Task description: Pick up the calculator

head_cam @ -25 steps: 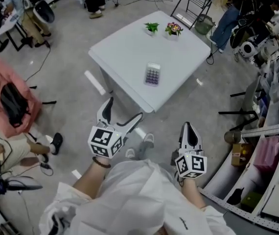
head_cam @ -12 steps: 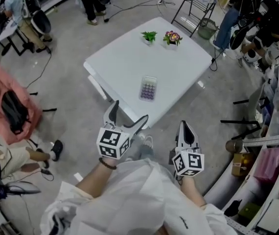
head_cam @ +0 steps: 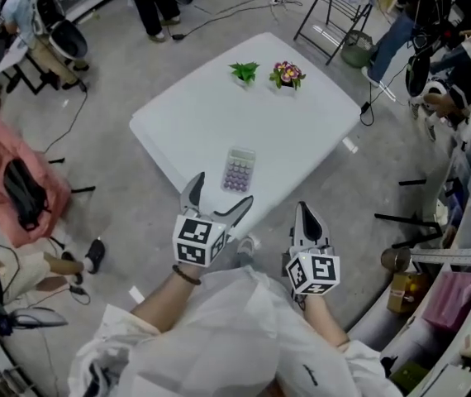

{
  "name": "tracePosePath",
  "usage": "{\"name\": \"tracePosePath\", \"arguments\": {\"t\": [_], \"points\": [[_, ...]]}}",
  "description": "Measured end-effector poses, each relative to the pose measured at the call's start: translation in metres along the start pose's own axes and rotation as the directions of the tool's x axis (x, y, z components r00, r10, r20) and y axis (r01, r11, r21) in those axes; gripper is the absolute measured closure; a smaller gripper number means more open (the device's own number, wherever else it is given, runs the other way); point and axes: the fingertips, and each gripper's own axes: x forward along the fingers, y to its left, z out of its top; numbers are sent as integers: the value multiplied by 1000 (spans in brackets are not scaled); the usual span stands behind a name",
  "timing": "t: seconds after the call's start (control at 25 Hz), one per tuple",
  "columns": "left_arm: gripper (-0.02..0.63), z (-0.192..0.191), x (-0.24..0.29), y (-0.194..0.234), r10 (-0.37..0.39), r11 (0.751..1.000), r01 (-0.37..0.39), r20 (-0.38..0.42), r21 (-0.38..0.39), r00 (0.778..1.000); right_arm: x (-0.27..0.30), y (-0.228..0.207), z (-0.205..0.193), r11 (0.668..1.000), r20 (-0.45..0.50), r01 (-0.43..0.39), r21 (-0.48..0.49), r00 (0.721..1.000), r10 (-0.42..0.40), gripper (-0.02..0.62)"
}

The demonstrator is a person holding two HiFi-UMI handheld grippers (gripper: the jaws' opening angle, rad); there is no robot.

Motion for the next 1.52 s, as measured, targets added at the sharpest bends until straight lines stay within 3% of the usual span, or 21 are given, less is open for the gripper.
{"name": "tracePosePath", "arguments": {"t": [0.28, 0.64, 1.2, 1.52], "points": [[95, -18, 45, 13, 72, 997, -72, -93, 7, 993, 44, -17, -8, 998, -49, -62, 6, 997, 62, 578], [95, -51, 92, 29, 112, 993, -116, -234, -3, 966, 87, -28, -25, 996, -131, -86, 12, 988, 87, 578], [95, -118, 149, 60, 111, 988, -145, -415, -53, 903, 128, -36, -66, 1000, -217, -12, 17, 976, 15, 578], [95, -148, 171, 65, 175, 978, -208, -465, -20, 868, 138, -48, -87, 999, -257, 4, 39, 966, 6, 578]]}}
